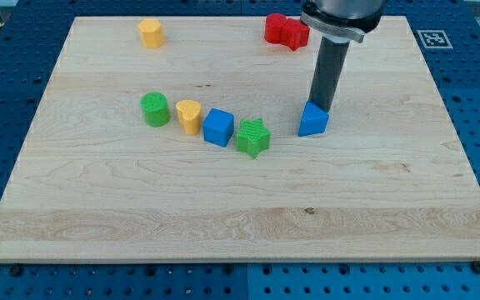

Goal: Push the blue triangle towards the green star

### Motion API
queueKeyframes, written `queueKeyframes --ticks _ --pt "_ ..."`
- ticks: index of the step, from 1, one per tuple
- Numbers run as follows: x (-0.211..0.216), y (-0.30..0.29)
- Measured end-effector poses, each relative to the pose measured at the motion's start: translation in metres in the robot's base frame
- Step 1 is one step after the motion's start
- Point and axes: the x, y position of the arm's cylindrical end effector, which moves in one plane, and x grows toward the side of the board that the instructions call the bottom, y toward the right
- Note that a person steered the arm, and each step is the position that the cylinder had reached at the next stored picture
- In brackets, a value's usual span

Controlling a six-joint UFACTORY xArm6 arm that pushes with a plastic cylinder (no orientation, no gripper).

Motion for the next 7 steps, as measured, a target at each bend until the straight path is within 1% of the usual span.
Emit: queueKeyframes --ticks 1,2,3,4,5,6,7 --pt "0.001 -0.001" --pt "-0.001 0.018" --pt "0.019 0.016" --pt "0.034 0.004" --pt "0.032 -0.03" --pt "0.026 -0.041" --pt "0.022 -0.035"
